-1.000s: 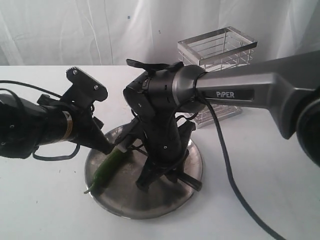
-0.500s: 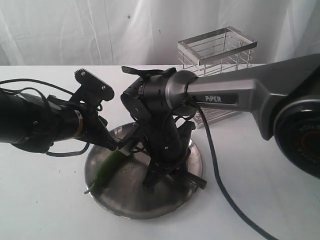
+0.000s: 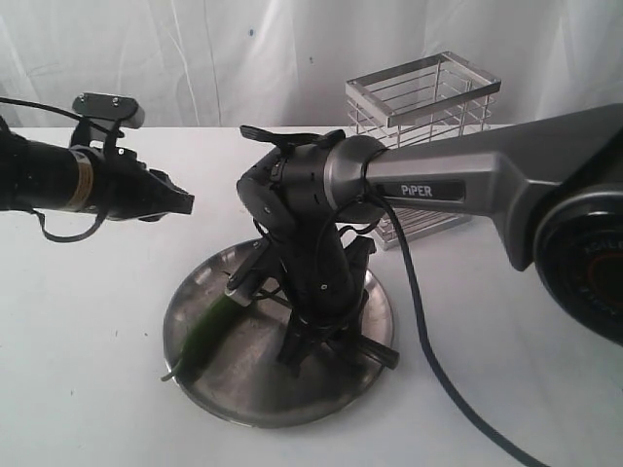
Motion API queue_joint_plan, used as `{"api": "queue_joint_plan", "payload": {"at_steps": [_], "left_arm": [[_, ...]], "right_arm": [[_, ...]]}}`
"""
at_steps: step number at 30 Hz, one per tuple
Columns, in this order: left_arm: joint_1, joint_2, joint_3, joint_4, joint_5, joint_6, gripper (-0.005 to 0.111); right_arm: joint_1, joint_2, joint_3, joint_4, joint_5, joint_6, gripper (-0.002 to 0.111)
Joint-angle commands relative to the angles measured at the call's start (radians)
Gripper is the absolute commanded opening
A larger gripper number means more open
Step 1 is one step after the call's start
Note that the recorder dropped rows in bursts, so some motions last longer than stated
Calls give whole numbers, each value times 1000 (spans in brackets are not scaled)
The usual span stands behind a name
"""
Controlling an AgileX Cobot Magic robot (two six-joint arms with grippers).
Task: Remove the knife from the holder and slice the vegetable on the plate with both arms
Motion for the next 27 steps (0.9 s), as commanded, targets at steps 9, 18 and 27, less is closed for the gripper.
{"api": "queue_joint_plan", "payload": {"at_steps": [9, 18, 27], "left_arm": [[-34, 142, 1, -29, -196, 44, 39], [-21, 145, 1, 2, -279, 41, 39], [-4, 143, 5, 12, -335, 21, 47]], "right_arm": [[2, -5, -3, 21, 8, -53, 0], [2, -5, -3, 23, 8, -59, 0], [2, -5, -3, 23, 8, -59, 0]]}}
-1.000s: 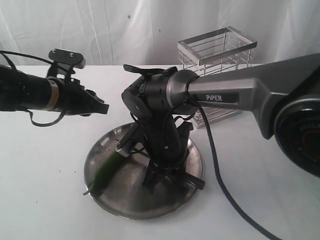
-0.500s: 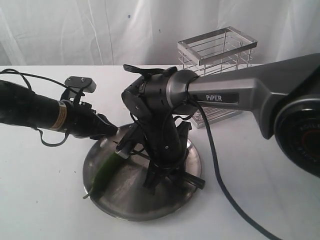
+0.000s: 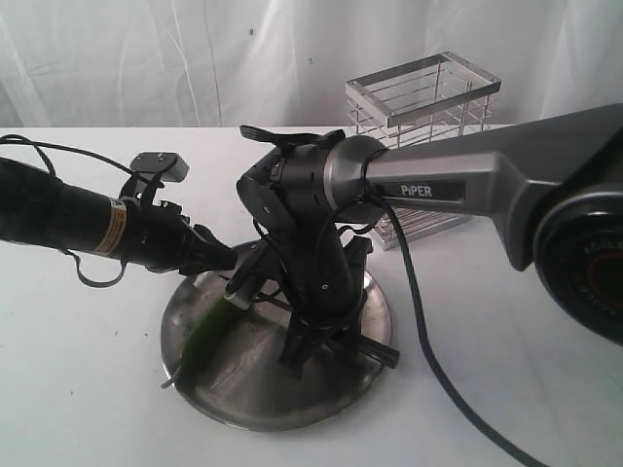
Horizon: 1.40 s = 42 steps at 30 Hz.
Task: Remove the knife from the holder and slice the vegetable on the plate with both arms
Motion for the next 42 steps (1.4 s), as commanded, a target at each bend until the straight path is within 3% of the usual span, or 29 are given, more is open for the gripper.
{"api": "queue_joint_plan", "payload": {"at_steps": [1, 6, 14, 25, 42], "left_arm": [[4, -7, 12, 13, -11, -1, 49], [4, -5, 58, 13, 89, 18, 49], [4, -5, 65, 13, 112, 18, 49], [4, -5, 29, 12, 27, 14, 49], [-64, 112, 30, -3, 239, 25, 49]], "right_arm": [[2, -5, -3, 17, 8, -17, 0], [2, -5, -3, 17, 8, -17, 0], [2, -5, -3, 17, 8, -17, 0], [2, -5, -3, 17, 8, -19, 0], [2, -5, -3, 17, 8, -34, 0]]}}
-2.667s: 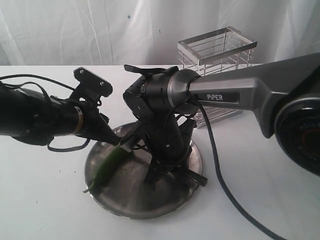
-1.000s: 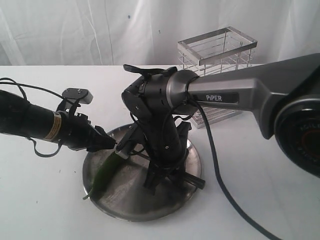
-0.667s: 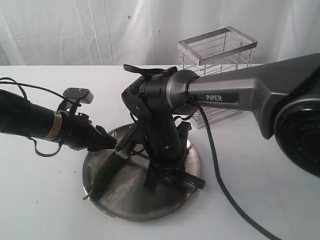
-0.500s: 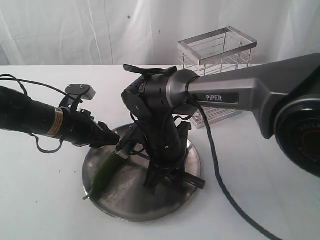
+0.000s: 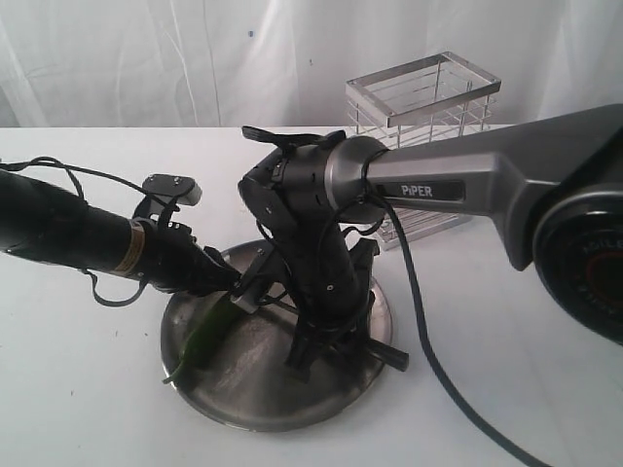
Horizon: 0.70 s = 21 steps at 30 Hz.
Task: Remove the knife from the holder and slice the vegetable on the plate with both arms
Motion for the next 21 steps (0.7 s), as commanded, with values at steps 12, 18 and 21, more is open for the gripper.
{"api": "queue_joint_plan", "payload": {"at_steps": [12, 18, 21], "left_arm": [[-12, 112, 12, 10, 92, -16, 46], [-12, 89, 12, 6, 28, -27, 46], [-12, 89, 12, 6, -4, -34, 46]], "right_arm": [[13, -2, -68, -27, -18, -30, 0], [13, 15, -68, -30, -18, -30, 0], [13, 17, -72, -31, -18, -34, 0]]}}
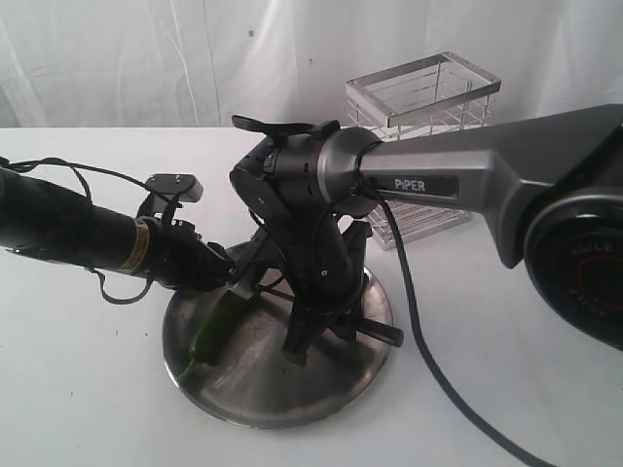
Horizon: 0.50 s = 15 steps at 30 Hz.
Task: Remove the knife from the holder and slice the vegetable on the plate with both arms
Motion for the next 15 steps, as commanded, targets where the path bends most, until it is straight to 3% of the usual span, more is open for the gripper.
{"api": "queue_joint_plan", "payload": {"at_steps": [1, 15], "left_arm": [[-6, 50, 29, 54, 7, -32, 46], [-6, 24, 29, 90, -145, -101, 50]], "right_arm": [[11, 6, -12, 23, -32, -35, 0], [11, 73, -80, 13, -32, -37, 0]]}}
